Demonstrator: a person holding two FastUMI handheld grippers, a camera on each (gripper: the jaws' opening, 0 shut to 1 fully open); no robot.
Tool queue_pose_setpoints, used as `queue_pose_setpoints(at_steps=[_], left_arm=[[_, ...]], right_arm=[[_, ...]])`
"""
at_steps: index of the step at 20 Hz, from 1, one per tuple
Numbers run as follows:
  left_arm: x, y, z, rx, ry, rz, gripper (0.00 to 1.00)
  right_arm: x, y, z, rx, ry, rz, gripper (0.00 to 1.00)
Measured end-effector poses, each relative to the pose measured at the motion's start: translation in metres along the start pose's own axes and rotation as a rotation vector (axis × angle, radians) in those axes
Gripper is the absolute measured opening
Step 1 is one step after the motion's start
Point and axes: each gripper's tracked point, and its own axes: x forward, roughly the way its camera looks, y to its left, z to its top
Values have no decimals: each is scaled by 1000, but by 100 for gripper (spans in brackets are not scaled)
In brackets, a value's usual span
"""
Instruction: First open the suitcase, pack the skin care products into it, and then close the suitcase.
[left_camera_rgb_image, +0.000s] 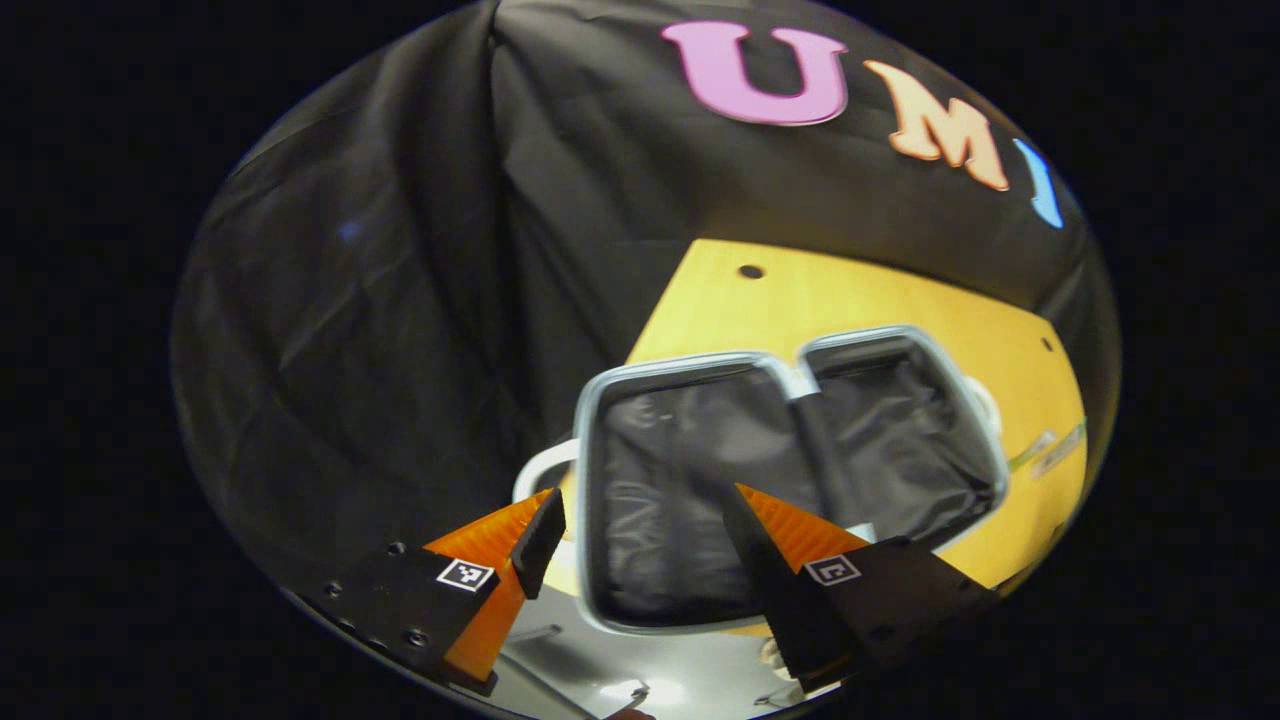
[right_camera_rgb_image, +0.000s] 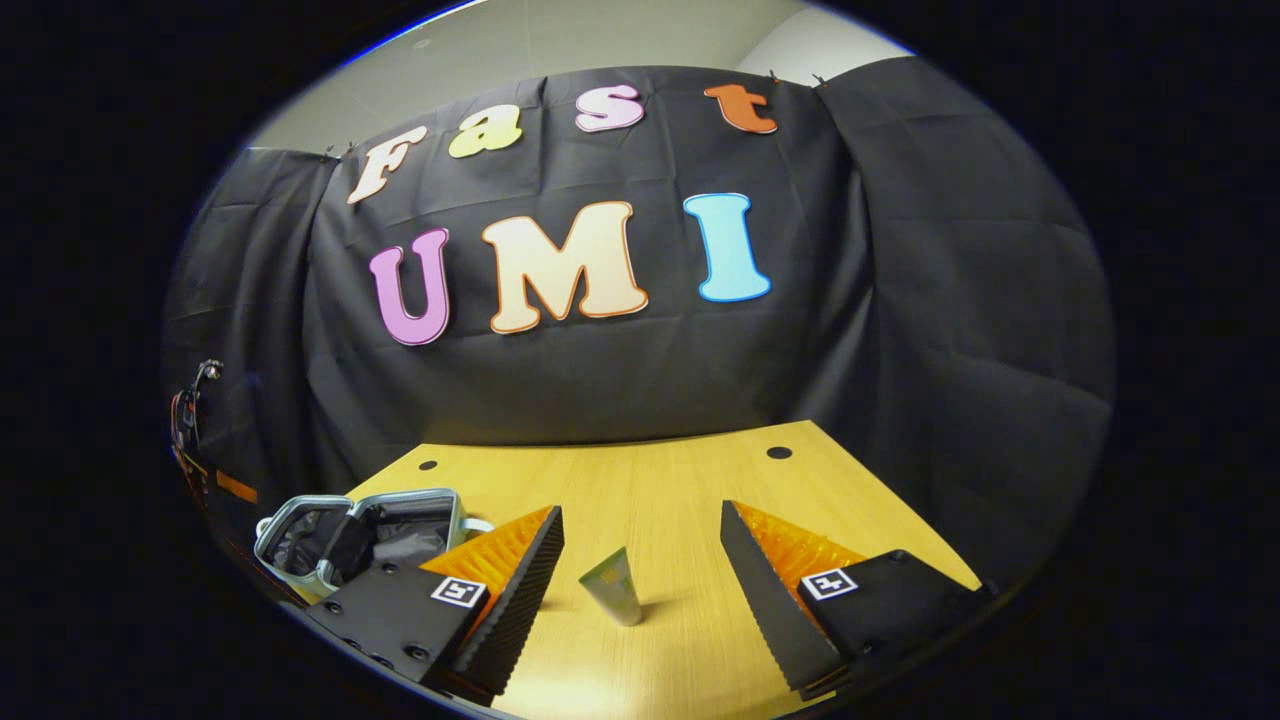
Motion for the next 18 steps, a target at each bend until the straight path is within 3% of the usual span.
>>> queue_pose_setpoints(at_steps=[4,10,14,18], left_arm=[[-37,-122,-4,50,-96,-160,96],[-68,-283,-44,59,-112,-344,96],[-57,-365,-57,70,-137,-359,96],[-8,-404,-62,13,-178,-274,96]], right_arm=[[11,4,-3,-59,-7,78,98],[31,10,-22,-64,60,262,98],[41,10,-42,-61,122,383,98],[53,9,-77,-81,213,478,98]])
